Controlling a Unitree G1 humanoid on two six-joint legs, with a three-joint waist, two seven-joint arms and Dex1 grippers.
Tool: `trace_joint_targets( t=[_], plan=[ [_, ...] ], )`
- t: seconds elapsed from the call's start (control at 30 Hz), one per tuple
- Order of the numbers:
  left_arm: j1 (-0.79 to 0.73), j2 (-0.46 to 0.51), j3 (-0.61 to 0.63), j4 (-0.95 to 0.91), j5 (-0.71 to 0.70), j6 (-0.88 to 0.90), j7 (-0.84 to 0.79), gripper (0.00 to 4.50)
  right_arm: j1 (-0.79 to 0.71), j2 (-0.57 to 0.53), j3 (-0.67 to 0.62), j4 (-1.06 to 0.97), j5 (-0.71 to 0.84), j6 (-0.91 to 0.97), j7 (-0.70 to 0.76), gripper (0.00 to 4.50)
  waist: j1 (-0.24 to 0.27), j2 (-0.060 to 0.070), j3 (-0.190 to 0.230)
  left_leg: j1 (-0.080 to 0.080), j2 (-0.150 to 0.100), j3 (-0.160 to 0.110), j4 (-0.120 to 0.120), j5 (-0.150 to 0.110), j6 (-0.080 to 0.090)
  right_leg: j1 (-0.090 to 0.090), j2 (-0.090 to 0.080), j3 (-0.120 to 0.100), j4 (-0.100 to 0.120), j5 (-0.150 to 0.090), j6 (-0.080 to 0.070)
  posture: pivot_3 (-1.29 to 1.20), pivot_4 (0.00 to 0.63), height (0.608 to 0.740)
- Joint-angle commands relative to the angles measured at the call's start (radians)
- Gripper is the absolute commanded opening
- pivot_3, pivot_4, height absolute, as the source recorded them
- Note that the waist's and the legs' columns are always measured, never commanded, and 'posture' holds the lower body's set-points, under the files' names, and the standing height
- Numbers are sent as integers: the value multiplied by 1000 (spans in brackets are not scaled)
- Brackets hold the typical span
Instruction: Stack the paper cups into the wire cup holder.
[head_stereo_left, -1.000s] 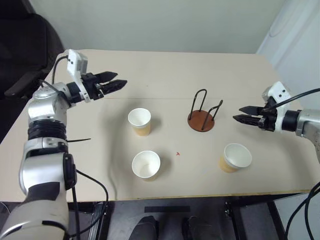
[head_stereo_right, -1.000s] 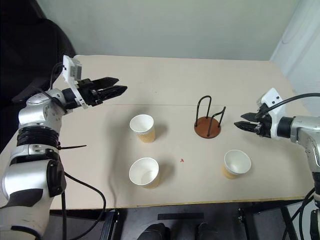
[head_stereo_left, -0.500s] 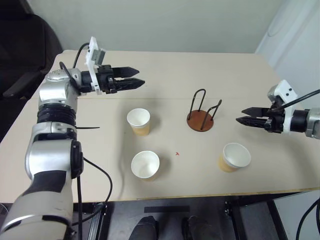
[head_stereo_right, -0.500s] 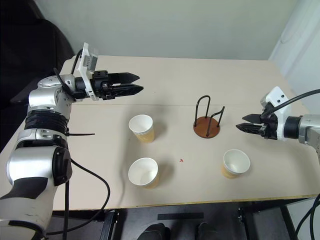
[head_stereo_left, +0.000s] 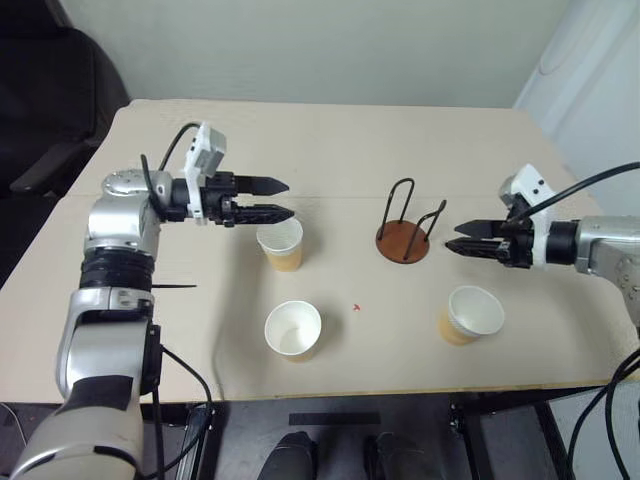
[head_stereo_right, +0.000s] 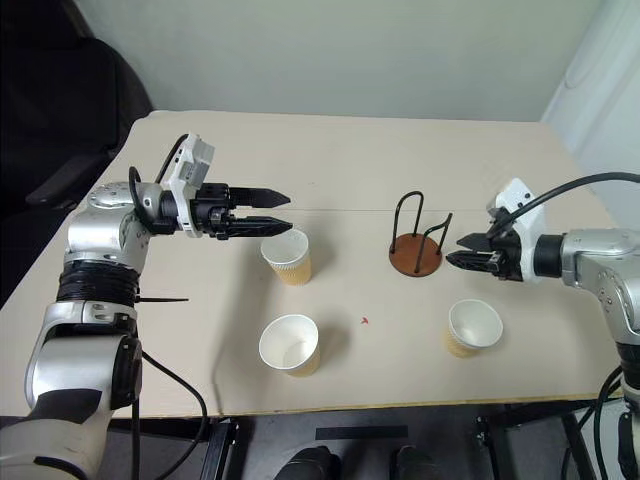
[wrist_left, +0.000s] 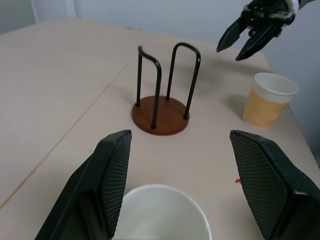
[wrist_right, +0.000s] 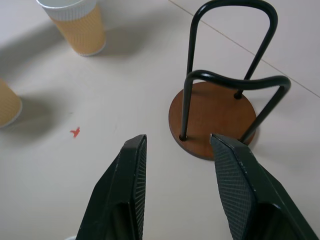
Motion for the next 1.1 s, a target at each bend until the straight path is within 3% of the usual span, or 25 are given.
trace_joint_targets(
  t=[0.03, 0.7, 1.1],
  plan=[
    [-8, 14, 20, -46, -27, 21, 6, 3365, -29, 16, 15, 17, -24, -6, -33, 1969, -1, 0, 0, 0, 0, 0, 0, 0, 0, 0, 0, 0, 0, 0, 0, 0, 150, 740],
    [-13, 47, 9, -83, -41, 56, 13, 3365, -55, 129, 74, 216, -160, -137, -105, 1969, -3, 0, 0, 0, 0, 0, 0, 0, 0, 0, 0, 0, 0, 0, 0, 0, 150, 740],
    [-18, 55, 8, -79, -42, 67, 9, 3365, -148, 154, 90, 152, -128, -94, -42, 1969, -4, 0, 0, 0, 0, 0, -1, 0, 0, 0, 0, 0, -1, 0, 0, 0, 150, 740]
  ],
)
